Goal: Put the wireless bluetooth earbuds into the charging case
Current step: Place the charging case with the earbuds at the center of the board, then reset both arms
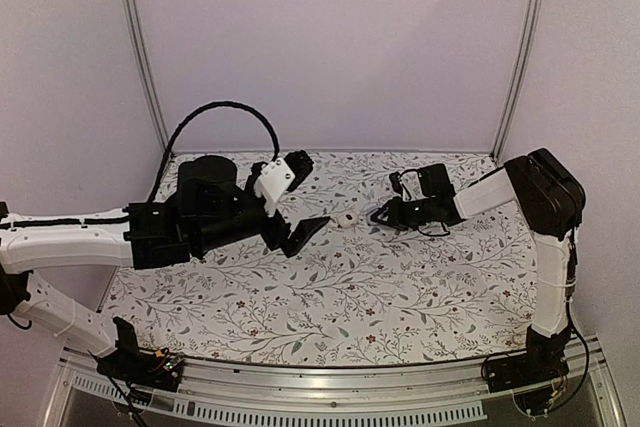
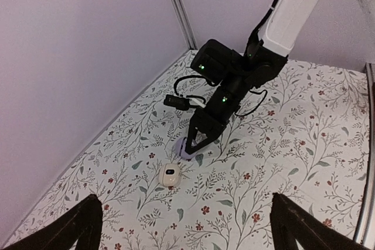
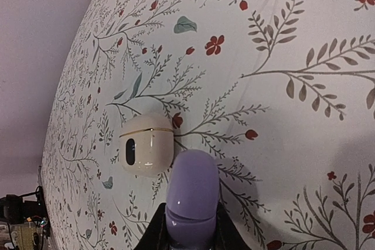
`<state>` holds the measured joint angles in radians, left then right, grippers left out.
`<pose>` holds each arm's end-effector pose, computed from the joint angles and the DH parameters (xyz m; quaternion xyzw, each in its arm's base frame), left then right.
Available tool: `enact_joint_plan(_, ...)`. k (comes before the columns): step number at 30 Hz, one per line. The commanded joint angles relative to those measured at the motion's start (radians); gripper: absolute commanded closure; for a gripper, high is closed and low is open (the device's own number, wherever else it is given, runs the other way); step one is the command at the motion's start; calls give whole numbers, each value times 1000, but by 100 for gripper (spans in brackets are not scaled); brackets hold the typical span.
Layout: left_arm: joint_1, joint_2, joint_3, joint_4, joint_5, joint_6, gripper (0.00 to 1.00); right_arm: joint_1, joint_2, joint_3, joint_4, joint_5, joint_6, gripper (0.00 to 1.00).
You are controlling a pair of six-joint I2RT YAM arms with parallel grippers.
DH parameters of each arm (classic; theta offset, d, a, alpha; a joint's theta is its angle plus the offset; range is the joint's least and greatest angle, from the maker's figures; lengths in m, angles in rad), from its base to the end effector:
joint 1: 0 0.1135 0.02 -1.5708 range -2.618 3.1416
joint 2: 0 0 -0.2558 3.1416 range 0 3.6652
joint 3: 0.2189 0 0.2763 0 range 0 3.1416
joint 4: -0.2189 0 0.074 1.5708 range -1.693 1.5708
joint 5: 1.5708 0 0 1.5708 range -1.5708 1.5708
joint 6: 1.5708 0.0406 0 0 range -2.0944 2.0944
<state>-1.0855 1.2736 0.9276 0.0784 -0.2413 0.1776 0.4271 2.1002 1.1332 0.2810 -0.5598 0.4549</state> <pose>0.1618 -0.2861 0.2931 0.4071 0.6802 -0.1780 0.5830 0.3875 0.2001 0.0777 -0.1062 0.8701 0.4014 0.2655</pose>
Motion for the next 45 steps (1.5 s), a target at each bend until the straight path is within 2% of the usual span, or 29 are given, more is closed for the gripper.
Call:
enact_joint_plan(1, 22, -26, -18, 40, -16, -17, 0, -6, 31, 41, -45, 6, -14, 78)
enact_joint_plan(5, 29, -29, -19, 41, -18, -28, 0, -7, 41, 57, -82, 22, -31, 70)
enact_joint_plan(10, 47, -35, -15, 24, -16, -60, 0, -13, 16, 48, -118, 47, -44, 48)
enact_joint_plan(17, 147, -8, 59, -106, 6, -209, 0, -64, -72, -12, -172, 88, -72, 37)
enact_joint_plan(19, 191, -1, 75, -138, 32, -262, 0, -83, -111, -44, -174, 97, -82, 27)
enact_joint_plan(21, 236, -1, 86, -155, 59, -303, 0, -104, -164, -71, -176, 101, -91, 23)
enact_joint_plan(24, 312, 1, 96, -179, 133, -353, 0, -143, -254, -107, -179, 98, -108, 3)
enact_joint_plan(29, 460, 2, 122, -214, 228, -445, 0, -198, -419, -152, -177, 105, -139, 1)
enact_joint_plan(34, 573, 39, 125, -262, 234, -548, 0, -206, -553, -161, -230, 188, -163, 1)
enact_joint_plan(37, 599, 58, 99, -272, 234, -588, 0, -207, -644, -216, -220, 202, -157, 1)
enact_joint_plan(45, 603, 40, -61, -166, 233, -668, 0, -206, -882, -457, -103, 242, -111, 1)
